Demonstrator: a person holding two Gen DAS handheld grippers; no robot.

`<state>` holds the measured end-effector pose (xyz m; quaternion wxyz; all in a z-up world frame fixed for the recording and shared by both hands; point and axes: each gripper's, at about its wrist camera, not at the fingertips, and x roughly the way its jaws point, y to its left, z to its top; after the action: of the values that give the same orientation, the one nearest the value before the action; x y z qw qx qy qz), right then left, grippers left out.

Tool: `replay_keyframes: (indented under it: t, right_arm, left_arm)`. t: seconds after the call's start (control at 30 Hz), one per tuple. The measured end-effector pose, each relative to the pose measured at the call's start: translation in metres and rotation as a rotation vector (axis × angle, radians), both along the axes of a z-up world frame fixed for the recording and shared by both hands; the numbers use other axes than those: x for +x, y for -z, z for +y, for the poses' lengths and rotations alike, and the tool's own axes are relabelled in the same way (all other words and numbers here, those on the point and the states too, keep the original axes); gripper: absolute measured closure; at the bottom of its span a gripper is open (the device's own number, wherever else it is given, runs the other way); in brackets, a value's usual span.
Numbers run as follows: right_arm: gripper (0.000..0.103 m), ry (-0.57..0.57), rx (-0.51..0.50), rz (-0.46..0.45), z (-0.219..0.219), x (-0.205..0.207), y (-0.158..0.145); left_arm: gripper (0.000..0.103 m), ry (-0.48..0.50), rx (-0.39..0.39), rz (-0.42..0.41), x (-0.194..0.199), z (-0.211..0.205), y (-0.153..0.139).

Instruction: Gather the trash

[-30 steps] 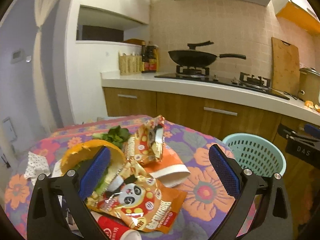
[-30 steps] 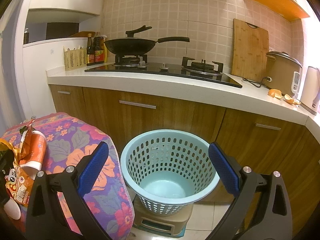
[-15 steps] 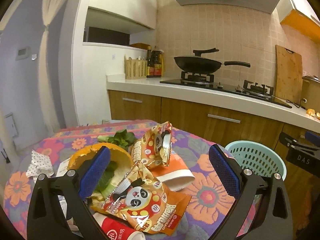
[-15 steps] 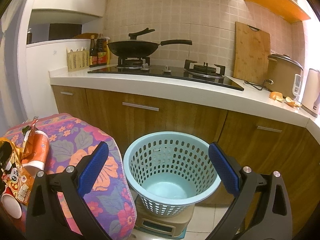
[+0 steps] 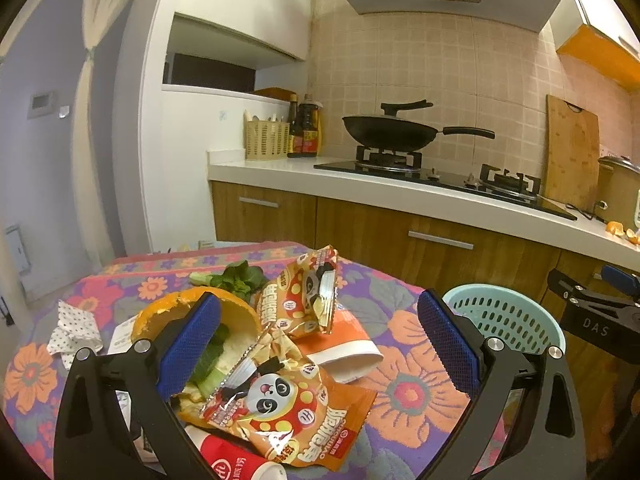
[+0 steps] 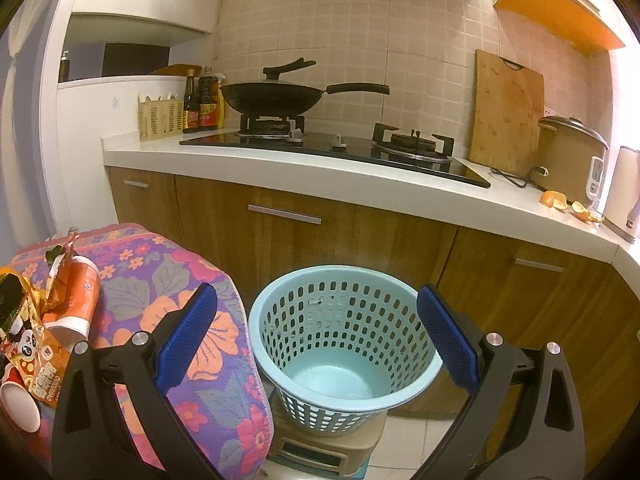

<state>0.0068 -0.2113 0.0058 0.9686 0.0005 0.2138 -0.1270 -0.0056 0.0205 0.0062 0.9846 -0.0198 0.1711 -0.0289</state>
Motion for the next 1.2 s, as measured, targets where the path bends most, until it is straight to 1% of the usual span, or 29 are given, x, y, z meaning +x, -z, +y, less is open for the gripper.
replay_keyframes:
  t: [0.87,1.1,1.2]
  right_arm:
    - [0.008,0.007,-0.012,0.004,-0.0011,0.0002,-0.0009]
    - [0.008,-0.007,-0.025,0.0,0.0012,-0.0001,-0.0017]
    - [0.008,-0.026,-0.013,-0.003,0.0023,-0.0005,-0.0053]
  left_arm:
    - [0.008,0.016,0.005,-0.004,0.0002,-0.0041,0.0032]
    - [0.008,0.024,0.003,-0.006,0.0002,-0.0037,0.0034]
    - [0.008,0.035,-0.003,0.002,0.0007,-0.0053,0.002]
